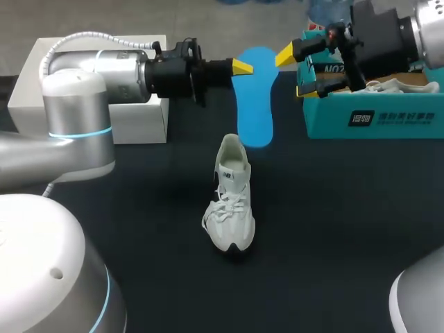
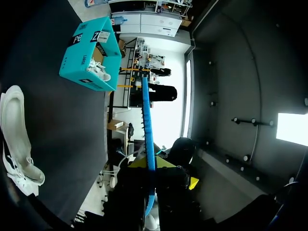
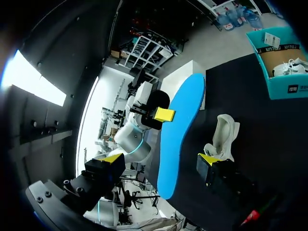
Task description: Take the shoe out of the shoebox, open the shoe tongue, remove and reinsert the insole, then place the shoe into the shoebox
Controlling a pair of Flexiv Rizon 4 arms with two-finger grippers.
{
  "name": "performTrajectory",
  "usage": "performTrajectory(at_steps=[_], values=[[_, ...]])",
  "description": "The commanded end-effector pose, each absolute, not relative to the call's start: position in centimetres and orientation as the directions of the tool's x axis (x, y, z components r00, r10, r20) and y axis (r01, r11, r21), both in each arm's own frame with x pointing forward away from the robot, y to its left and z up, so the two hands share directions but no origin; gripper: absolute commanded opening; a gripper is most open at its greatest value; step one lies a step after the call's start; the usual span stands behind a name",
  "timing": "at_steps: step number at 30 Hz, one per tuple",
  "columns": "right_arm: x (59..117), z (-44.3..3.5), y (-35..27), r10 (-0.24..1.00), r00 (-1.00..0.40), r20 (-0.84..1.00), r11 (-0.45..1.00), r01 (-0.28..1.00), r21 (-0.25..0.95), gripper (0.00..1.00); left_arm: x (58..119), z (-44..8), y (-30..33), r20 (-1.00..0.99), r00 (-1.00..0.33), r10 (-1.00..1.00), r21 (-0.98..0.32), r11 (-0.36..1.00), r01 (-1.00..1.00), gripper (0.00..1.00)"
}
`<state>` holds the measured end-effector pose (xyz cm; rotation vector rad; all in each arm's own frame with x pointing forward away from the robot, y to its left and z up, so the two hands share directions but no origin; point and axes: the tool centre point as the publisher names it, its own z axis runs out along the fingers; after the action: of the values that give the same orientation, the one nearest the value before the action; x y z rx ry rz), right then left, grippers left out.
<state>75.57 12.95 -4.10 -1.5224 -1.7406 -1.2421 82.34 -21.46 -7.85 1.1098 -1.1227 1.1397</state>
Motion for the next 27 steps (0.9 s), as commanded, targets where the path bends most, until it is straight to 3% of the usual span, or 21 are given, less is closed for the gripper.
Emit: performTrajectory(at_steps=[1,15,27], values=[[74.4,-6.4,11.7,0.291,-0.271,0.917,-0.117,0.942,0.316,1.0,82.3,-7.8,-21.1,0.993,0.075,0.096,0.067,0.087,-0.994,0.0],[74.4,-7.8,10.8,0.162,-0.266,0.95,-0.179,0.939,0.293,1.0,82.3,-7.8,-21.1,0.993,0.078,0.088,0.07,0.087,-0.994,0.0],[75.2,-8.5,10.1,0.166,-0.25,0.954,-0.146,0.951,0.274,1.0,81.6,-7.1,-20.8,0.994,0.052,0.092,0.043,0.104,-0.994,0.0]])
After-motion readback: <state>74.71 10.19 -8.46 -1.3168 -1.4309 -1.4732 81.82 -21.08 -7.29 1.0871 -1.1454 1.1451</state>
